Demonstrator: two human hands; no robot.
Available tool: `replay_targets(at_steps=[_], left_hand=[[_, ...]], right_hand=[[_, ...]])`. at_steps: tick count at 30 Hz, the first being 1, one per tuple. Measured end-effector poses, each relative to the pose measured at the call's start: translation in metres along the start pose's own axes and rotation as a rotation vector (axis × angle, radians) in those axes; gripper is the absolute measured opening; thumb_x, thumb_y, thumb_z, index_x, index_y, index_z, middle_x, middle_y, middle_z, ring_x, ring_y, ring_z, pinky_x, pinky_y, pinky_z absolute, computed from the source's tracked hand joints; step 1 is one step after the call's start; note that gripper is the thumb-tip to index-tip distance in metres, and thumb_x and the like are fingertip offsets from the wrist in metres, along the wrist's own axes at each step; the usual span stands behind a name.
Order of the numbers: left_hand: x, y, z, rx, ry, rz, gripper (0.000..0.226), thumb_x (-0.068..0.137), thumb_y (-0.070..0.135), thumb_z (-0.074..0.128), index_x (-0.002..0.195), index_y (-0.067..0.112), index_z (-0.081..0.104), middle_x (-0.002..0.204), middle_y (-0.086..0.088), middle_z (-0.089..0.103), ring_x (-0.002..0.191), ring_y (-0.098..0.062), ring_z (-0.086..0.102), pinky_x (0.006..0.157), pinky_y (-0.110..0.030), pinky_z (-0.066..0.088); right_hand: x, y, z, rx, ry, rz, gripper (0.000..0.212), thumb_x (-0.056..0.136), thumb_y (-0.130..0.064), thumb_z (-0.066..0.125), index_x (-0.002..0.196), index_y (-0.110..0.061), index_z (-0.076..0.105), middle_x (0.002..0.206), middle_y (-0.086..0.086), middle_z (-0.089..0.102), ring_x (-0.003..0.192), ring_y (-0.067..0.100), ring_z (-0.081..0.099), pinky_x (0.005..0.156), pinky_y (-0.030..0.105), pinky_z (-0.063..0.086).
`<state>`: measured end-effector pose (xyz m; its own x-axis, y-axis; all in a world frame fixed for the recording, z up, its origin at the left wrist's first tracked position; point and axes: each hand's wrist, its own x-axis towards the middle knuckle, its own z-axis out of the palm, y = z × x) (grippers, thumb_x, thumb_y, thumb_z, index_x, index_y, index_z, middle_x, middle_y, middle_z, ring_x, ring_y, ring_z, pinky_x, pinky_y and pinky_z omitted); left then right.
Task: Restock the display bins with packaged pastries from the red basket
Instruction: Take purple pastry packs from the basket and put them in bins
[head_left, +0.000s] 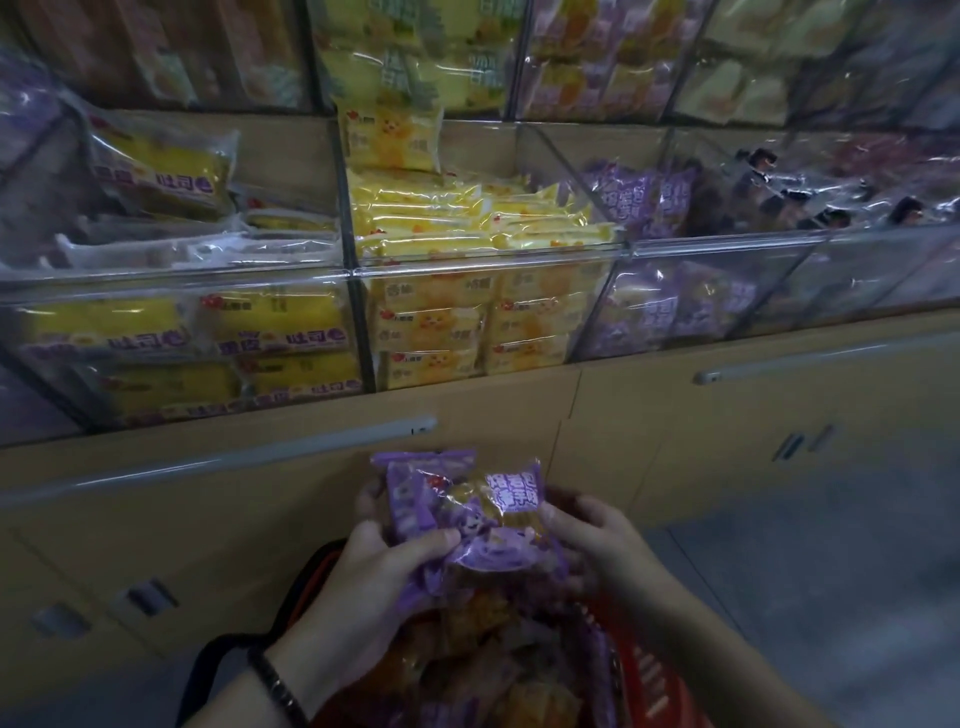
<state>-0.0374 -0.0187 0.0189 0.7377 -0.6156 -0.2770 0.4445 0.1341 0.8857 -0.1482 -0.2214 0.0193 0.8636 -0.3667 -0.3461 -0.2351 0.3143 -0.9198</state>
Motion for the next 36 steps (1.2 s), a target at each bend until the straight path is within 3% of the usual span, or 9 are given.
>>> replay_targets(at_steps=[5,10,14,18,23,26,29,33,36], left_hand=[[-0.003,0.004,-0.001,-0.080,-0.244,-0.088,0.082,0.063,-0.003,0.081,0.130,0.032,0.050,0.132,-0.024,0.069,0.108,-0.046,0.070,0.084,-0.064,0.058],[0.001,0.020,-0.007,-0.075,-0.381,-0.028,0.101,0.048,-0.001,0.100,0.127,0.048,0.060,0.122,-0.025,0.069,0.084,-0.037,0.072,0.059,-0.053,0.063],[0.006,0.019,-0.004,0.280,-0.211,0.182,0.100,0.062,0.012,0.101,0.137,0.036,0.040,0.124,-0.008,0.073,0.086,-0.033,0.078,0.045,-0.038,0.059],[0.009,0.019,-0.009,0.482,-0.113,0.306,0.105,0.043,0.042,0.104,0.134,0.029,0.052,0.121,0.003,0.077,0.108,-0.014,0.073,0.088,-0.026,0.058],[0.014,0.018,-0.006,0.478,0.180,0.263,0.081,0.047,0.054,0.102,0.105,0.017,0.059,0.084,0.009,0.069,0.071,0.001,0.061,0.061,-0.009,0.045],[0.015,0.017,-0.005,0.342,0.286,0.187,0.055,0.062,0.042,0.095,0.094,0.020,0.057,0.094,0.005,0.068,0.073,0.002,0.066,0.060,-0.015,0.048],[0.017,0.014,-0.009,0.329,0.310,0.168,0.042,0.071,0.021,0.095,0.094,0.019,0.059,0.072,0.011,0.069,0.053,0.007,0.064,0.051,-0.009,0.045],[0.018,0.012,-0.010,0.254,0.273,0.135,0.087,0.046,0.054,0.101,0.117,0.018,0.065,0.104,-0.012,0.074,0.077,-0.023,0.073,0.063,-0.029,0.056],[0.014,0.016,-0.004,0.170,0.163,0.174,0.074,0.063,0.046,0.092,0.125,0.015,0.064,0.113,-0.012,0.074,0.076,-0.021,0.071,0.066,-0.031,0.059]], right_hand=[[-0.004,0.005,0.007,0.128,-0.129,0.242,0.058,0.076,-0.041,0.084,0.119,-0.003,0.076,0.128,0.023,0.071,0.118,0.047,0.064,0.098,0.056,0.050],[0.001,-0.005,-0.002,0.240,-0.061,0.236,0.050,0.081,-0.047,0.072,0.110,-0.006,0.080,0.112,0.019,0.076,0.084,0.034,0.075,0.074,0.043,0.059],[-0.002,-0.006,0.002,0.232,-0.087,0.261,0.059,0.077,-0.052,0.075,0.109,-0.003,0.080,0.099,0.020,0.076,0.069,0.032,0.074,0.058,0.036,0.058],[-0.003,-0.004,0.006,0.211,-0.121,0.308,0.063,0.071,-0.057,0.077,0.104,-0.004,0.079,0.088,0.018,0.069,0.066,0.032,0.073,0.060,0.036,0.056],[0.002,0.001,0.007,0.320,0.032,0.163,0.051,0.084,-0.053,0.073,0.111,-0.011,0.081,0.108,0.019,0.075,0.090,0.035,0.071,0.085,0.045,0.049],[0.004,-0.001,0.003,0.446,0.123,0.032,0.036,0.087,-0.048,0.071,0.101,-0.015,0.078,0.084,0.012,0.074,0.066,0.031,0.069,0.065,0.033,0.047],[0.001,-0.008,0.003,0.462,0.115,-0.015,0.032,0.090,-0.043,0.067,0.092,-0.013,0.079,0.080,0.012,0.073,0.057,0.027,0.065,0.047,0.026,0.045],[-0.005,-0.008,0.011,0.308,0.032,-0.084,0.048,0.081,-0.037,0.078,0.109,0.001,0.078,0.106,0.024,0.076,0.089,0.038,0.069,0.083,0.045,0.052],[-0.011,-0.006,0.012,0.202,0.042,-0.170,0.053,0.078,-0.034,0.082,0.111,0.006,0.075,0.112,0.033,0.073,0.097,0.043,0.072,0.091,0.050,0.054]])
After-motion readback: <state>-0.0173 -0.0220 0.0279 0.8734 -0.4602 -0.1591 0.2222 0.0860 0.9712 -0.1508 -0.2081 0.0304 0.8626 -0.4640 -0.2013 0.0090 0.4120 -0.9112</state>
